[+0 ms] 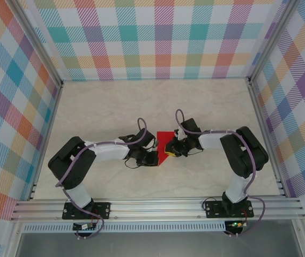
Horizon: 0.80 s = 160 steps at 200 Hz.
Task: Fold a paper plane with a square sheet of paper (pick it up from the middle)
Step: Third fold the triangle at the center of the table.
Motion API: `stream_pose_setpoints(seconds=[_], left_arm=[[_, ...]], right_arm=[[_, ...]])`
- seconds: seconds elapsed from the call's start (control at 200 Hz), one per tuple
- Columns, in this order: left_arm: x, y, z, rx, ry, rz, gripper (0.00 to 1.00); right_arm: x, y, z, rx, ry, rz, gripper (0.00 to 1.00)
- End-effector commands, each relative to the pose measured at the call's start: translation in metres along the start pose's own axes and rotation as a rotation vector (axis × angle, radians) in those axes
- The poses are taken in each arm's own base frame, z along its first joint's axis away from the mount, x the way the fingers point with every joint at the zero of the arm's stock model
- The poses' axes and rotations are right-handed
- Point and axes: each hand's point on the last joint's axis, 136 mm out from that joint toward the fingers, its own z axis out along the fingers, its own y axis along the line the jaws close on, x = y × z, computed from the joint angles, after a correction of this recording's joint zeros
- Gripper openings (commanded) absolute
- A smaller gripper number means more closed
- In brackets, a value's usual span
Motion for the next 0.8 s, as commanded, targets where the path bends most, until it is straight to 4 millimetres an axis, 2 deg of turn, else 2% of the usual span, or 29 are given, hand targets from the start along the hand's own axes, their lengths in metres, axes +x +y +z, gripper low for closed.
stream_pose_setpoints(seconds=[0.0, 0.065, 0.14, 0.305, 0.475, 0.795], left_arm=[[-0.018, 0.001, -0.024, -0.053, -0.075, 0.037, 0.04], [-0.031, -0.008, -0.031, -0.022, -0.104, 0.039, 0.04], [-0.043, -0.014, -0.035, -0.018, -0.133, 0.043, 0.04], [-0.061, -0.030, -0.029, 0.019, -0.134, 0.044, 0.05], [-0.073, -0.024, -0.018, -0.027, -0.137, 0.024, 0.06], [-0.076, 0.001, -0.006, -0.150, -0.128, 0.006, 0.04]], right_arm=[[-0.010, 0.011, -0.012, 0.031, -0.043, -0.024, 0.20], [-0.014, 0.022, -0.025, 0.035, -0.081, -0.050, 0.25], [-0.018, 0.023, -0.040, 0.079, -0.135, -0.063, 0.30], [-0.024, 0.006, -0.063, 0.154, -0.215, -0.039, 0.38], [-0.023, -0.008, -0.065, 0.115, -0.196, 0.007, 0.42], [-0.023, -0.005, -0.052, 0.041, -0.139, 0.017, 0.44]])
